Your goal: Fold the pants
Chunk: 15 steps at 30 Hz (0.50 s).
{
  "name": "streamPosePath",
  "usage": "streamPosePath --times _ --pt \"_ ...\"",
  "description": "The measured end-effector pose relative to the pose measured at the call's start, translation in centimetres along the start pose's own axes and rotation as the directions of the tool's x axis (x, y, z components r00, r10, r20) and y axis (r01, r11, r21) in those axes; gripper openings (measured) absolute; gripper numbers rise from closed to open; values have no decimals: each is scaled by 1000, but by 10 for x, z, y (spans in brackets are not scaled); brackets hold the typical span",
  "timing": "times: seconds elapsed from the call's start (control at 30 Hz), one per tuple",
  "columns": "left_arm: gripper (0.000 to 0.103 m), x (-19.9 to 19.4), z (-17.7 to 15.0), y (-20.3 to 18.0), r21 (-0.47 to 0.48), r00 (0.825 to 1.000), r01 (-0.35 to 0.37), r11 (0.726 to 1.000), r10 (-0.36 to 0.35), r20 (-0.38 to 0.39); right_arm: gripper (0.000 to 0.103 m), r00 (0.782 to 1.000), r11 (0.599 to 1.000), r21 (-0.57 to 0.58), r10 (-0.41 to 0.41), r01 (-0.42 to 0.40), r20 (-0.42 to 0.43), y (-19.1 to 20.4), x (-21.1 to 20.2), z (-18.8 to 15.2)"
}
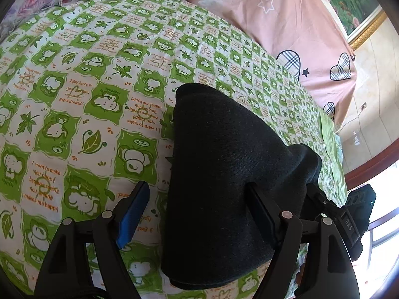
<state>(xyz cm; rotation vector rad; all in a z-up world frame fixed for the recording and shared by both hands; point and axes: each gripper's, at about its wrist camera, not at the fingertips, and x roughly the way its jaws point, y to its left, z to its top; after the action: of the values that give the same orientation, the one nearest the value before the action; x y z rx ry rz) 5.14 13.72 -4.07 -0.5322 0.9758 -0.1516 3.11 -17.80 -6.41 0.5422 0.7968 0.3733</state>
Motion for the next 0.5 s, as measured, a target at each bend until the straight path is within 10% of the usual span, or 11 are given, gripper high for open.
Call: streamPosePath --times 0.5 --pt "49 3 2 5 -23 996 83 996 -84 -28 68 994 996 -23 85 -86 -73 8 14 -4"
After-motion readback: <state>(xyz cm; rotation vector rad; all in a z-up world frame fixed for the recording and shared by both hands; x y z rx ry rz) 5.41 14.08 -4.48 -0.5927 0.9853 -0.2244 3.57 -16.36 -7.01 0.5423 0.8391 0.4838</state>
